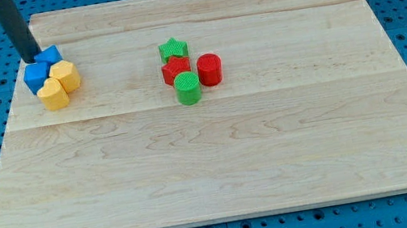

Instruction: Move the blue blocks towards the top left of the board

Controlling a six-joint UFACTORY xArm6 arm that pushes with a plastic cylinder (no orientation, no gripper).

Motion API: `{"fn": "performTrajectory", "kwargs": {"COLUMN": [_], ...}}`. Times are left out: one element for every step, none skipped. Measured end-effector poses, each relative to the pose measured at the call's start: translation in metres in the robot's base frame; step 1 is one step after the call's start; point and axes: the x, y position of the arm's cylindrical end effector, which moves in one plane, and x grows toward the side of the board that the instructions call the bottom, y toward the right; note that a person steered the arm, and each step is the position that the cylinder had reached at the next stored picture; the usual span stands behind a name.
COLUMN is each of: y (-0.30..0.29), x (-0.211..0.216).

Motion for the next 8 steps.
{"fn": "performTrajectory", "kwargs": {"y": [-0.034,-0.034,-0.033,-0.015,0.008,-0.006,-0.006,-0.006], "x": [0.008,0.020,0.081,0.084,0.084,0.078,0.066,0.057]}}
